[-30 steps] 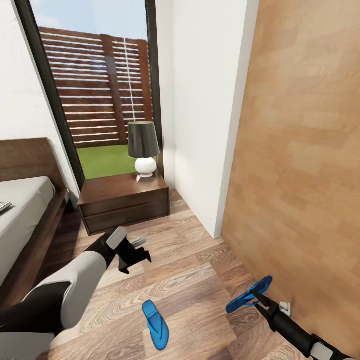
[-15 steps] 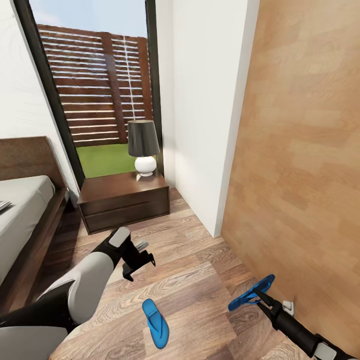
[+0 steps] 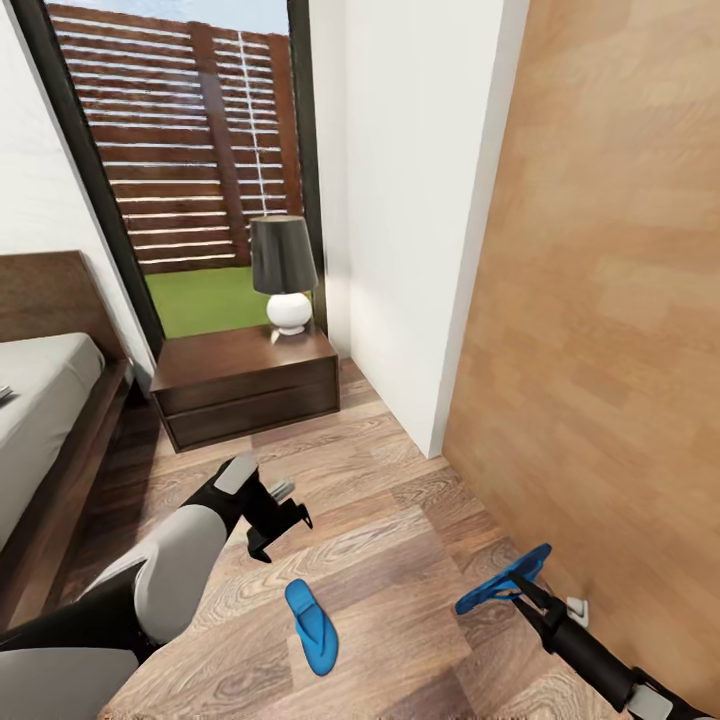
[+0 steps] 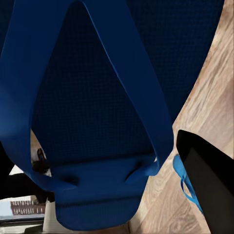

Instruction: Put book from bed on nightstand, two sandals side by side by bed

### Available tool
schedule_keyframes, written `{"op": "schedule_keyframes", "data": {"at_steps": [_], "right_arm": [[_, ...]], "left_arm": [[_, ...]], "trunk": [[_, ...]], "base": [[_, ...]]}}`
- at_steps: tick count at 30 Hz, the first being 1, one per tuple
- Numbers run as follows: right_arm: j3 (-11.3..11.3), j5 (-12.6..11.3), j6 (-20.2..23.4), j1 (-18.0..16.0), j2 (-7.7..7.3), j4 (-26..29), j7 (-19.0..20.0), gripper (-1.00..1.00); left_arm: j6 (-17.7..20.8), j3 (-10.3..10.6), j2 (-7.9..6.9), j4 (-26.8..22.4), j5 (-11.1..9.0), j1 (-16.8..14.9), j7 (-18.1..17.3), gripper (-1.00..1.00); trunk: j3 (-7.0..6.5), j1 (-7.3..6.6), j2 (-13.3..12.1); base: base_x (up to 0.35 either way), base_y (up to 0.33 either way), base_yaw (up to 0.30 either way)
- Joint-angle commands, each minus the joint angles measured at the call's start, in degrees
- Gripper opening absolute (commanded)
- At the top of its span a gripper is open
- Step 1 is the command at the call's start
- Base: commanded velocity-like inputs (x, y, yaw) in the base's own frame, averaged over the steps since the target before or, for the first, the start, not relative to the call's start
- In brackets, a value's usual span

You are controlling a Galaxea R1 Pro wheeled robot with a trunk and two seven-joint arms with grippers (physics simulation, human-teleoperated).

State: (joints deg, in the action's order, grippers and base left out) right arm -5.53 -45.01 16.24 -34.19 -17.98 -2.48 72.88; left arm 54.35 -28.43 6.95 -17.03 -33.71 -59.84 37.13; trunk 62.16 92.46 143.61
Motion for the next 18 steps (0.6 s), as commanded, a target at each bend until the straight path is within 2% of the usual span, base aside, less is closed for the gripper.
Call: {"op": "schedule_keyframes", "data": {"at_steps": [1, 5, 12, 18], "right_arm": [[-0.5, 0.2, 0.7, -0.1, -0.02, -0.2, 0.9, -1.0], [-0.5, 0.4, 0.6, -0.1, -0.1, -0.3, 3.1, -1.0], [-0.5, 0.5, 0.7, -0.1, -0.22, -0.3, 3.6, -1.0], [-0.5, 0.9, 0.9, -0.1, -0.93, -0.3, 3.8, -1.0]], "left_arm": [[0.1, -0.2, 0.06, -0.1, -0.5, 0.0, 0.6, 1.0], [0.1, -0.4, 0.15, -0.1, -0.6, 0.0, 0.6, 1.0], [-1.9, -0.5, 0.17, -0.1, -0.6, 0.0, 0.6, 1.0], [-2.9, -0.6, 0.14, -0.1, -0.8, 0.0, 0.6, 1.0]], "trunk": [[0.28, 0.01, 0.0], [1.17, 0.11, 0.1], [2.72, 0.29, 0.2], [4.05, 0.45, 0.3]], "base": [[0.0, 0.0, 0.0], [0.0, 0.0, 0.0], [0.0, 0.0, 0.0], [0.0, 0.0, 0.0]]}}
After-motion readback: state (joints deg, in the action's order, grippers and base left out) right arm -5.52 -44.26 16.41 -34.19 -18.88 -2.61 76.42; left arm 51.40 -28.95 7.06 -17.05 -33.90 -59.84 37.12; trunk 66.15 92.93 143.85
